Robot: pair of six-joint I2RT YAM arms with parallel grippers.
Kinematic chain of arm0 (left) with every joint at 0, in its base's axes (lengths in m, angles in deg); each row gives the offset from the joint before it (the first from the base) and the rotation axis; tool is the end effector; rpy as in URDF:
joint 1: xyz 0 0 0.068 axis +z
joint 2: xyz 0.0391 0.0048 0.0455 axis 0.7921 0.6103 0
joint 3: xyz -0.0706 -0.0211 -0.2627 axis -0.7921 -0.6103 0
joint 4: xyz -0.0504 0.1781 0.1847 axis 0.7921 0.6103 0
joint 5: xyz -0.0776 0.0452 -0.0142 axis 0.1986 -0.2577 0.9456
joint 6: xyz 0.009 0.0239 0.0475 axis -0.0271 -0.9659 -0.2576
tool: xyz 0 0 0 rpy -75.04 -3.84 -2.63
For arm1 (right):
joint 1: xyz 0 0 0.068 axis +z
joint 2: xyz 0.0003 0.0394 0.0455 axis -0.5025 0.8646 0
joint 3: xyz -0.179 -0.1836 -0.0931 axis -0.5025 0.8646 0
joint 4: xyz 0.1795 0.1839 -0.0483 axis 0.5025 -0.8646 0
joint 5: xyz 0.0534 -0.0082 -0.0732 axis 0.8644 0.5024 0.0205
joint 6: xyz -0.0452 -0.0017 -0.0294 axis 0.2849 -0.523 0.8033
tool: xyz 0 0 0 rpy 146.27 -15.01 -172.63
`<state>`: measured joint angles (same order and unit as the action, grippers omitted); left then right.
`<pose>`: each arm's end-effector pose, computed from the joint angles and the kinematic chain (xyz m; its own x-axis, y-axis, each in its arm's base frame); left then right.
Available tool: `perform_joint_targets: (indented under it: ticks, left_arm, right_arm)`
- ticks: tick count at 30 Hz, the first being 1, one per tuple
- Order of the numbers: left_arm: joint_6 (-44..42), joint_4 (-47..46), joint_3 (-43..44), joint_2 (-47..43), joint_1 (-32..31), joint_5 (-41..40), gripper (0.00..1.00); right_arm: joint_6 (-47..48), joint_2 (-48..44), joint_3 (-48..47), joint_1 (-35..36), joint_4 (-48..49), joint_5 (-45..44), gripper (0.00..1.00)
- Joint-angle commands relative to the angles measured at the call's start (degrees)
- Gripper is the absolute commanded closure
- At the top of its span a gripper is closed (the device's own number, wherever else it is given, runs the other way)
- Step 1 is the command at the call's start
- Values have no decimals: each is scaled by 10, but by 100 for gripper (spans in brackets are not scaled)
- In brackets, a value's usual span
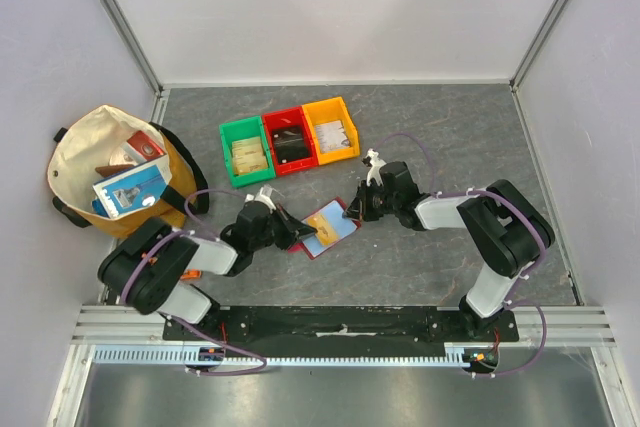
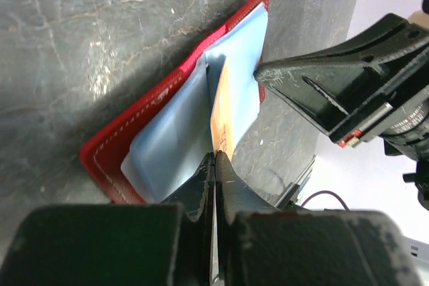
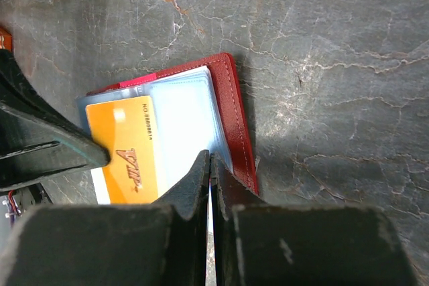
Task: Take the credit cards out of the card holder
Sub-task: Remove the credit card from the card holder, then place the credit card in the storage box.
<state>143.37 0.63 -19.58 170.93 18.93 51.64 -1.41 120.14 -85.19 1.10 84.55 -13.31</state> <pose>0.1903 -0.1361 0.1096 -0.8117 -0.5510 -0.1936 -0.1398 0.5052 -0.8516 0.2675 0.1789 0.1249 -0.8317 0.0190 -0.5550 -0.3811 0.7073 0.5953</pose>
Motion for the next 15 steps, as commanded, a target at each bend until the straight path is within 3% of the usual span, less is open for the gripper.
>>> perform_joint_targets:
  ticks: [1, 7, 15]
  left_arm:
    - [-3, 68, -23, -76, 1, -18, 98]
    - [-40, 179, -22, -212, 0, -66, 98]
    - [-59, 233, -7, -375, 1, -130, 98]
  right_arm:
    - [8, 14, 18, -3, -57, -20, 95]
    - [-1, -34, 4, -3, -77, -18, 88]
    - [-61, -158, 6, -4, -48, -13, 67]
